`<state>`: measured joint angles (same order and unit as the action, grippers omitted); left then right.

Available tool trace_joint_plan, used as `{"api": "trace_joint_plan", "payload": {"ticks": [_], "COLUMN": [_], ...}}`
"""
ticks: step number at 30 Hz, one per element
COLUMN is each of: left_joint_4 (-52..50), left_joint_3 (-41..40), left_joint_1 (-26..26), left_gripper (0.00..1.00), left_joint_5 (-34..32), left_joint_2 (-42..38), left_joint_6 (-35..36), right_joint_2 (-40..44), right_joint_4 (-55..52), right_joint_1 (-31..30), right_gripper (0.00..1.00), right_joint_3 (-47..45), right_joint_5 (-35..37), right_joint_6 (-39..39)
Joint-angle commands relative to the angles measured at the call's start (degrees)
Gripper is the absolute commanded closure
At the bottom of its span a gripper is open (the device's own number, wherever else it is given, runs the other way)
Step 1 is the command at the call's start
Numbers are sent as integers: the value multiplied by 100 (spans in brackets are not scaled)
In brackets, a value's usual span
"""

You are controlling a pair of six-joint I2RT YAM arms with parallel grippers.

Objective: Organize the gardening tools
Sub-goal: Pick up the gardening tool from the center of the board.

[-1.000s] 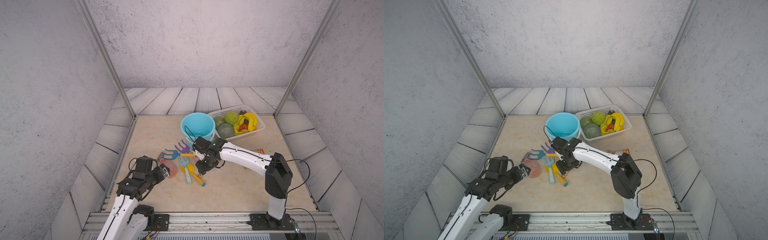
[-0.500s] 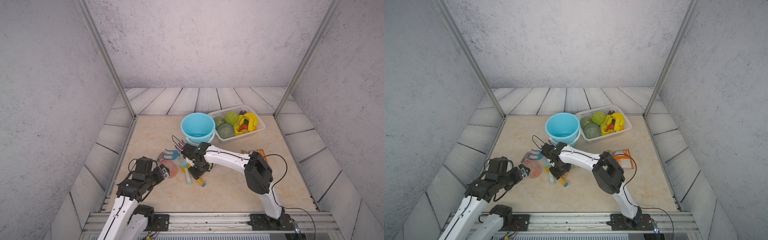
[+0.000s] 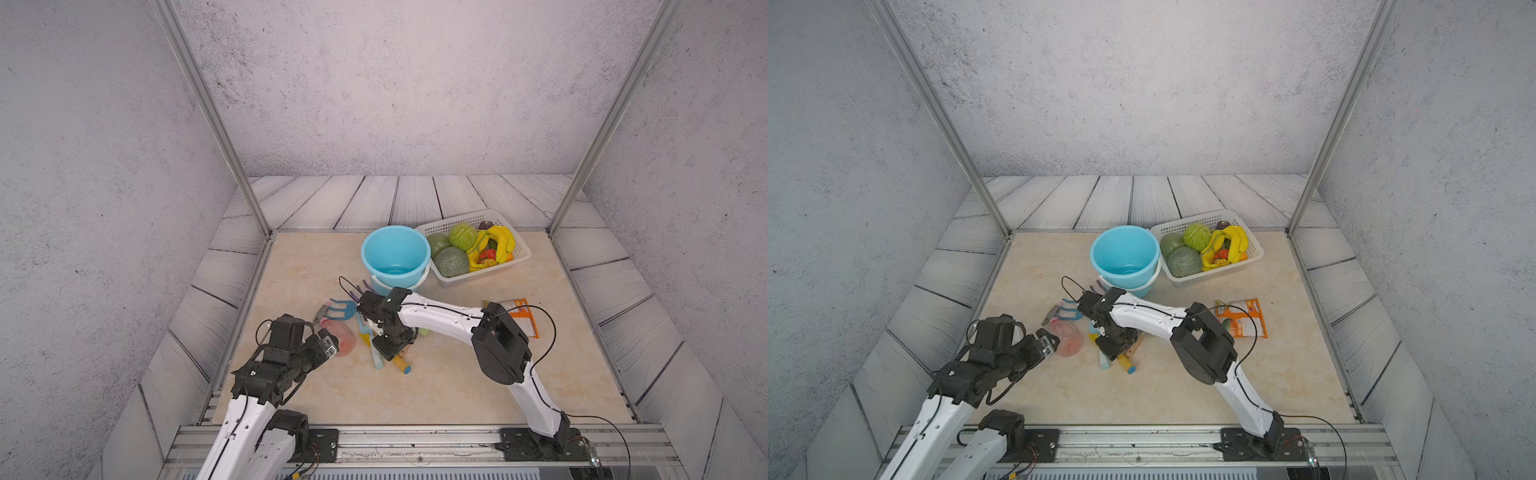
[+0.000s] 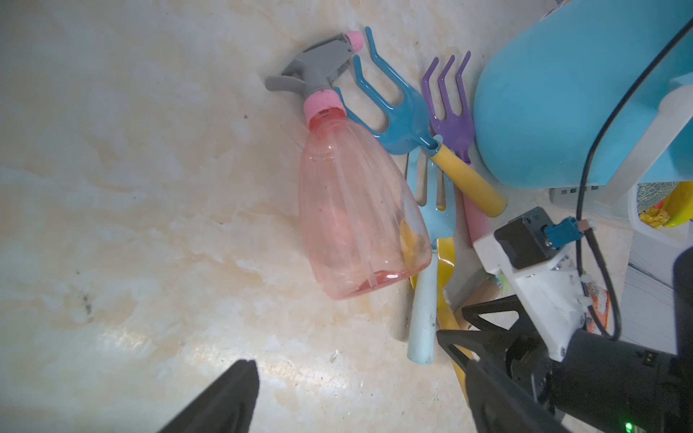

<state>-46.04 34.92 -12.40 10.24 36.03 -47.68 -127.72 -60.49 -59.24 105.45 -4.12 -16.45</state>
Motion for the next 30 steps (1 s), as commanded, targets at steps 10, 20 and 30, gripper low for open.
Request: {"api": "trace_joint_plan", "payload": {"ticks": [10, 20, 30], "left_joint_4": [21, 32, 70], "left_joint_3": [-78, -78, -39], "left_joint_1": [-25, -25, -25], "left_gripper": [7, 7, 7], "left_joint_5": [-135, -135, -92], "left_joint_2": [-120, -143, -140], "left_joint_6": [-53, -57, -24], "right_joint_2": [-387, 169, 1162], "right_joint_4": [-173, -461, -828], "right_joint_1": [-35, -35, -30], "right_gripper": [58, 76, 81], "right_joint_3": [222, -205, -1074], "right_joint_5": [52, 224, 716], "right_joint_6": [-72, -122, -104]}}
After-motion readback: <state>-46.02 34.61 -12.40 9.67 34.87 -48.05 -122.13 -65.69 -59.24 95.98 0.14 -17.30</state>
